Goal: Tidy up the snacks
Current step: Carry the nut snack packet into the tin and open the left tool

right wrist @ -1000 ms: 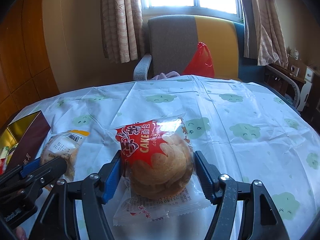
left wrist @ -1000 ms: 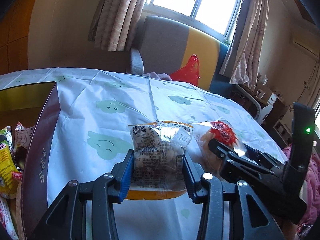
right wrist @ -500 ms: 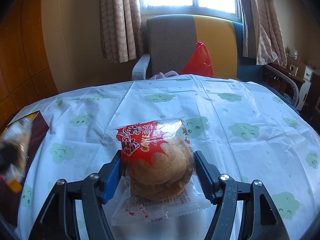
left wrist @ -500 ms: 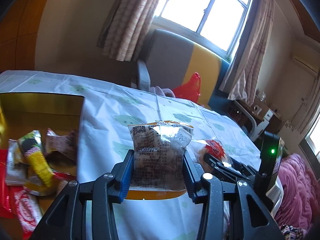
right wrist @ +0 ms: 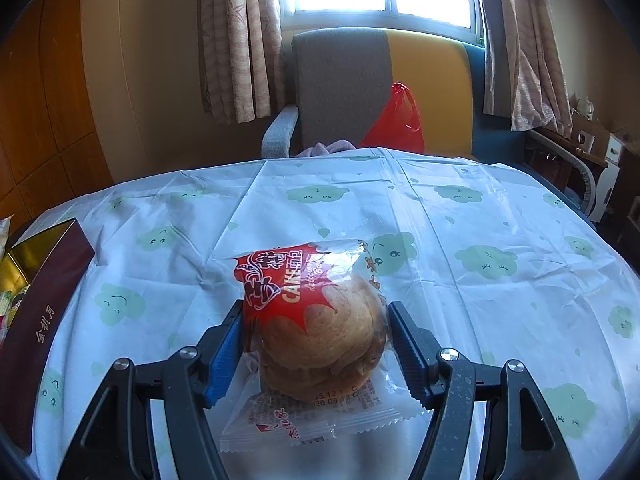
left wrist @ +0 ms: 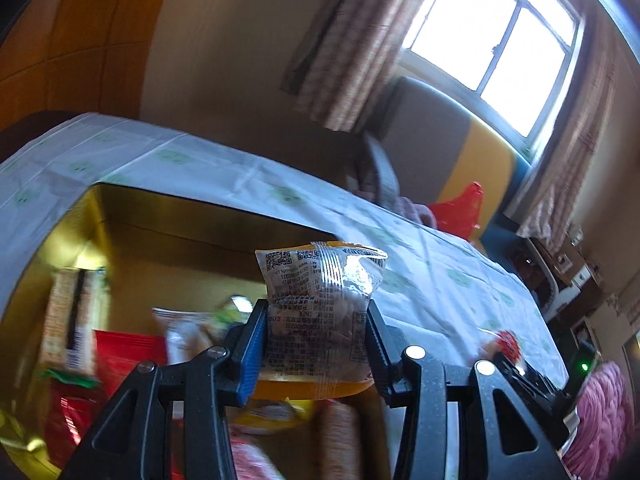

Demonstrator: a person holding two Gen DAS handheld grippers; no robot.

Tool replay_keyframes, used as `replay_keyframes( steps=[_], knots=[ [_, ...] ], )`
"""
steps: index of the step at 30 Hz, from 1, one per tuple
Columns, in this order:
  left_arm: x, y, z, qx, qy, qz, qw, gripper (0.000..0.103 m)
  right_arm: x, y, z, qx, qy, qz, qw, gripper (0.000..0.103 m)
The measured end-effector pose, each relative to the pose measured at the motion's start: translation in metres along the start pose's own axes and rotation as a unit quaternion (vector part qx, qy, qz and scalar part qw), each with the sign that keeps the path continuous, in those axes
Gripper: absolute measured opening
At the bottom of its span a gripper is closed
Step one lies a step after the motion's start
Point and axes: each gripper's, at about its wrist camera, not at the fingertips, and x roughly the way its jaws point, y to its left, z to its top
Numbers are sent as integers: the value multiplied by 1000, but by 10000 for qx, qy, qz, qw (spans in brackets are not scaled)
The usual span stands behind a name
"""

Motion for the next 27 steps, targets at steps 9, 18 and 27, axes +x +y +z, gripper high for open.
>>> replay_keyframes(
  steps=[9, 18, 27],
  knots=[
    [20, 81, 21, -505, 315, 845, 9946, 46, 0, 1, -1, -25, -3, -27, 10000, 69],
    [34, 111, 29, -1039, 655, 1261, 9844, 49, -1, 1, -1, -52, 8, -56, 10000, 69],
    [21, 108, 13, -1175, 680, 1153, 9840, 50, 0, 2, -1, -50, 2, -54, 10000, 69]
  ],
)
